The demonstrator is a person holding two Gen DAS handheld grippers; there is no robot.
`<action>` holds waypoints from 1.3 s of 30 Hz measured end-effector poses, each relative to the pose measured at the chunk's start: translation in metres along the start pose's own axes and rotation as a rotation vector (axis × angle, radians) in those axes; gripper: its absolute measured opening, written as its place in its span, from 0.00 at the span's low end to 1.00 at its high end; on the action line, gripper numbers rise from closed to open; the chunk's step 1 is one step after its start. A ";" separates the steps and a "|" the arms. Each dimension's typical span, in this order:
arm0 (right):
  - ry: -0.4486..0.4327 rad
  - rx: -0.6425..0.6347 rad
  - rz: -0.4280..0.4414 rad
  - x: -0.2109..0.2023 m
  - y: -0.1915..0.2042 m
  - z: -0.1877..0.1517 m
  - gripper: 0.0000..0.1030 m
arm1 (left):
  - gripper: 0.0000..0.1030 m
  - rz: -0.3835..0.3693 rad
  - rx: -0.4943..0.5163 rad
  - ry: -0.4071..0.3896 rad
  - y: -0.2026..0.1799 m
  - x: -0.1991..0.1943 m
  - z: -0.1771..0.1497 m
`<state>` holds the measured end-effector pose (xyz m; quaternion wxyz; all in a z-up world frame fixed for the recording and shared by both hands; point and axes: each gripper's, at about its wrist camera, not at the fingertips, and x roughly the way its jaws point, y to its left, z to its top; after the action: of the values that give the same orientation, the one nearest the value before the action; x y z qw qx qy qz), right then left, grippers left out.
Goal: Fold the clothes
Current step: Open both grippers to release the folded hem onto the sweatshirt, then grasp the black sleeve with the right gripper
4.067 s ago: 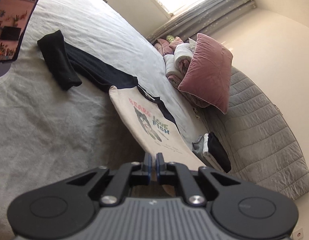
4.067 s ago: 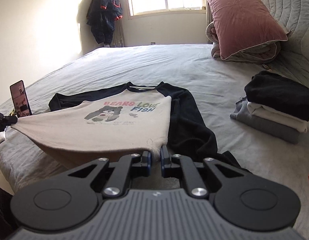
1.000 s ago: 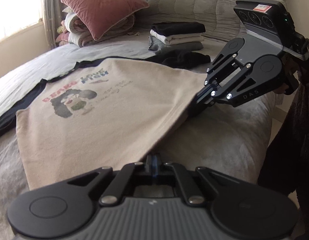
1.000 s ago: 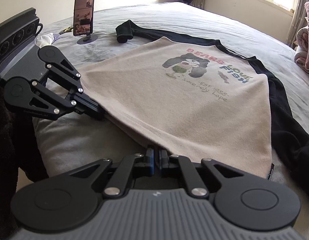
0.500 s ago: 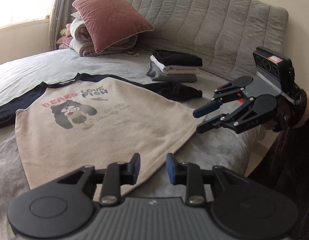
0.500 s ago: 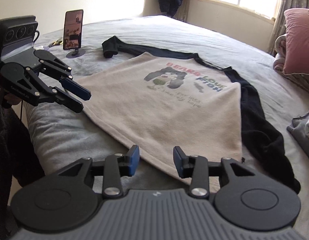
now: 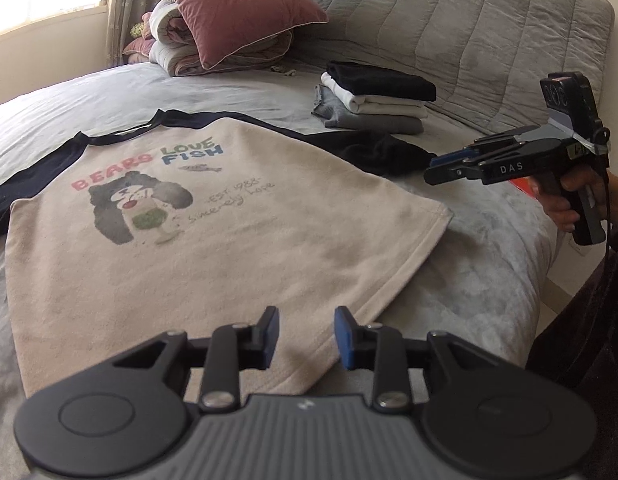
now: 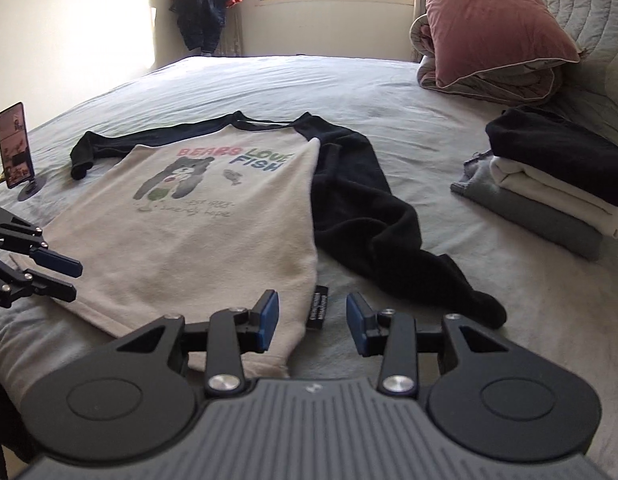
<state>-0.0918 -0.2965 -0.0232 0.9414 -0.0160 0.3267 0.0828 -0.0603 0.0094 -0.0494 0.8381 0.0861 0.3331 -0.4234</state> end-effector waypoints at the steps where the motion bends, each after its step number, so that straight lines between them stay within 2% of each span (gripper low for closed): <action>1: -0.003 0.004 -0.017 0.001 -0.004 0.000 0.41 | 0.36 0.004 -0.006 -0.001 0.000 0.002 0.003; 3: -0.008 0.017 -0.049 0.003 -0.011 0.001 0.41 | 0.40 0.011 -0.018 -0.005 -0.002 0.007 0.009; 10: -0.024 0.067 -0.111 0.011 -0.027 0.014 0.42 | 0.41 0.022 -0.043 0.005 -0.008 0.031 0.028; 17: -0.048 0.121 -0.130 0.019 -0.043 0.033 0.44 | 0.46 0.059 -0.083 0.021 -0.007 0.050 0.036; 28: 0.008 0.177 -0.134 0.054 -0.061 0.050 0.44 | 0.47 0.128 -0.149 0.057 0.003 0.068 0.045; 30: 0.031 0.189 -0.134 0.060 -0.061 0.051 0.41 | 0.47 0.130 -0.168 0.061 0.007 0.067 0.047; 32: 0.046 0.192 -0.131 0.064 -0.060 0.053 0.29 | 0.48 0.135 -0.179 0.063 0.010 0.067 0.048; 37: 0.055 0.198 -0.127 0.068 -0.054 0.060 0.10 | 0.48 0.140 -0.209 0.060 0.016 0.065 0.050; 39: 0.045 0.196 -0.129 0.066 -0.052 0.064 0.07 | 0.48 0.145 -0.221 0.058 0.019 0.064 0.051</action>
<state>0.0069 -0.3324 -0.0149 0.9342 0.0534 0.3525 -0.0106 0.0056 -0.0420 -0.0534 0.8608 0.0293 0.3947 -0.3198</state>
